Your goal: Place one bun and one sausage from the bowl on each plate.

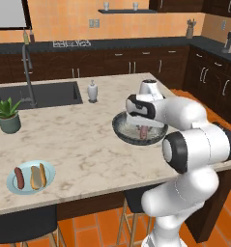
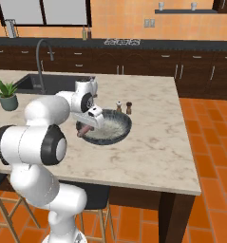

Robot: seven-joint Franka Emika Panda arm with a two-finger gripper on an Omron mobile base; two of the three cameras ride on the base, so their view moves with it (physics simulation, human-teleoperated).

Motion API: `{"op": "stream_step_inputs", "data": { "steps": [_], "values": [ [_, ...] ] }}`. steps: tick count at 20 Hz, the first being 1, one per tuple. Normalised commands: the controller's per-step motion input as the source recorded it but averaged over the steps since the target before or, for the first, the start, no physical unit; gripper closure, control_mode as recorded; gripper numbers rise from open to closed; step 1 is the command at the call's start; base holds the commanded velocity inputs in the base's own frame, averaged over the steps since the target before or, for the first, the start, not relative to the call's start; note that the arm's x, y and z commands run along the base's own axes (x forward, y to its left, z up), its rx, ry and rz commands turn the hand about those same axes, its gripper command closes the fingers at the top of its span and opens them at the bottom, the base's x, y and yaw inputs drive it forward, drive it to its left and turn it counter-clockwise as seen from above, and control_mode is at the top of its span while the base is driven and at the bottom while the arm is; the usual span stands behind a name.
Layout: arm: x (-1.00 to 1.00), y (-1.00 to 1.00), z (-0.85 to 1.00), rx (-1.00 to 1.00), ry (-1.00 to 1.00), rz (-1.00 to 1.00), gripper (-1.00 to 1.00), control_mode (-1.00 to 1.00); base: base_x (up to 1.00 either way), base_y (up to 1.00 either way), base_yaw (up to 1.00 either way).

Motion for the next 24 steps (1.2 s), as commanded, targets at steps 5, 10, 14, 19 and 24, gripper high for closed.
{"op": "stream_step_inputs", "data": {
  "steps": [5, 10, 14, 19, 24],
  "values": [
    [-0.29, 0.12, -0.12, 0.0, 0.09, 0.09, 1.0, -1.0, 0.0, 0.0, 0.0],
    [-0.05, 0.27, 0.0, 0.0, 0.0, 0.0, 1.0, 1.0, -0.28, 0.6, 0.02],
    [0.0, 0.0, 0.0, 0.0, 0.0, 0.0, 1.0, 1.0, -0.43, 1.0, 0.03],
    [0.0, 0.0, 0.0, 0.0, 0.0, 0.0, 1.0, 1.0, -0.08, 1.0, 0.0],
    [0.0, 0.0, 0.0, 0.0, 0.0, 0.0, 1.0, 1.0, 0.0, 1.0, 0.0]
  ]
}}
